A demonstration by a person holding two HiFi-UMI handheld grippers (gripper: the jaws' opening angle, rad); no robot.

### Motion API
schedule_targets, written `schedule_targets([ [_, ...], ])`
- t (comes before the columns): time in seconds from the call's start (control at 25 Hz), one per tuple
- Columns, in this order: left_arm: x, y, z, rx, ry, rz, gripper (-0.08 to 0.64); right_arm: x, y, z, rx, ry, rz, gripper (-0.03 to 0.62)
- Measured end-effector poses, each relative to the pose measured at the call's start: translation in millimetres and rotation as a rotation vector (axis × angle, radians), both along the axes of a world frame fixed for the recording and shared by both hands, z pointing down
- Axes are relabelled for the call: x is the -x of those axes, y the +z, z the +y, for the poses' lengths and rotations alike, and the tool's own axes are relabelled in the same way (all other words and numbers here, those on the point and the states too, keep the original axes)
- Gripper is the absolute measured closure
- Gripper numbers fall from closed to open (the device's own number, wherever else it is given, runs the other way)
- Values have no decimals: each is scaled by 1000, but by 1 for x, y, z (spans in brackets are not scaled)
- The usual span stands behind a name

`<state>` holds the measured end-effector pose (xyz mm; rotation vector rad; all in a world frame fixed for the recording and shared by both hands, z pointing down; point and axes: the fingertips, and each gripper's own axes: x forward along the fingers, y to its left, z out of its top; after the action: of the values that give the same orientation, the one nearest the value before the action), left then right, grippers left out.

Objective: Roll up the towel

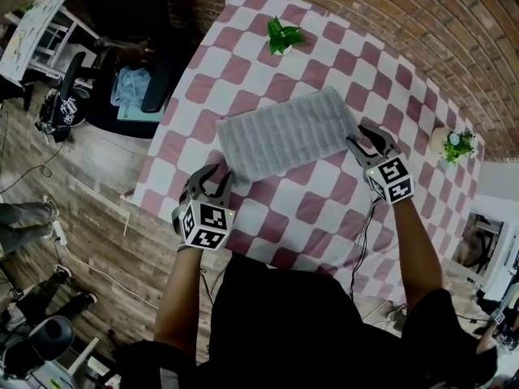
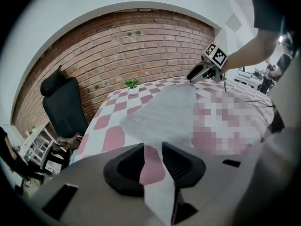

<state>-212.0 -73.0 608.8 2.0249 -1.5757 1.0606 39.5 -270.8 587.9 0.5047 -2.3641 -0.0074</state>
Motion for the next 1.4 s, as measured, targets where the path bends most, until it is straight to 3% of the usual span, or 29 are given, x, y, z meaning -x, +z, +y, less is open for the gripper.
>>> schedule_targets([
  [0.12, -18, 12, 16, 65, -12, 63, 373, -30, 23, 5, 55, 110, 40, 430],
  [0.24, -33, 24, 26, 120, -23, 87, 346, -46, 39, -1, 203, 229, -3, 426],
  [0.32, -43, 30, 30, 157, -19, 104, 334, -45, 44, -7, 257, 245, -25, 425],
  [0.48, -56, 35, 33, 176, -26, 135, 374, -30, 47, -10, 287, 167, -15, 435],
  [0.56, -56, 35, 33, 162, -45, 147, 383, -25, 49, -8, 294, 126, 1, 516],
  [0.6, -55, 34, 33, 153, -57, 152, 391, -24, 48, -8, 293, 111, 10, 525],
  [0.68, -52, 34, 30, 138, -82, 157, 478, -24, 48, -9, 282, 89, 29, 528],
  [0.76, -48, 34, 28, 128, -97, 160, 484, -26, 47, -8, 267, 70, 46, 523],
  [0.8, -47, 33, 27, 123, -101, 160, 544, -27, 47, -8, 259, 59, 56, 522],
  [0.96, -52, 33, 30, 124, -95, 180, 545, -31, 49, -9, 223, -7, 113, 522],
  [1.12, -93, 24, 35, 111, -17, 224, 546, -31, 46, -34, 124, -92, 202, 531],
  [1.4, -238, 8, 25, 68, 297, 256, 548, -21, 37, -99, -58, -138, 319, 528],
])
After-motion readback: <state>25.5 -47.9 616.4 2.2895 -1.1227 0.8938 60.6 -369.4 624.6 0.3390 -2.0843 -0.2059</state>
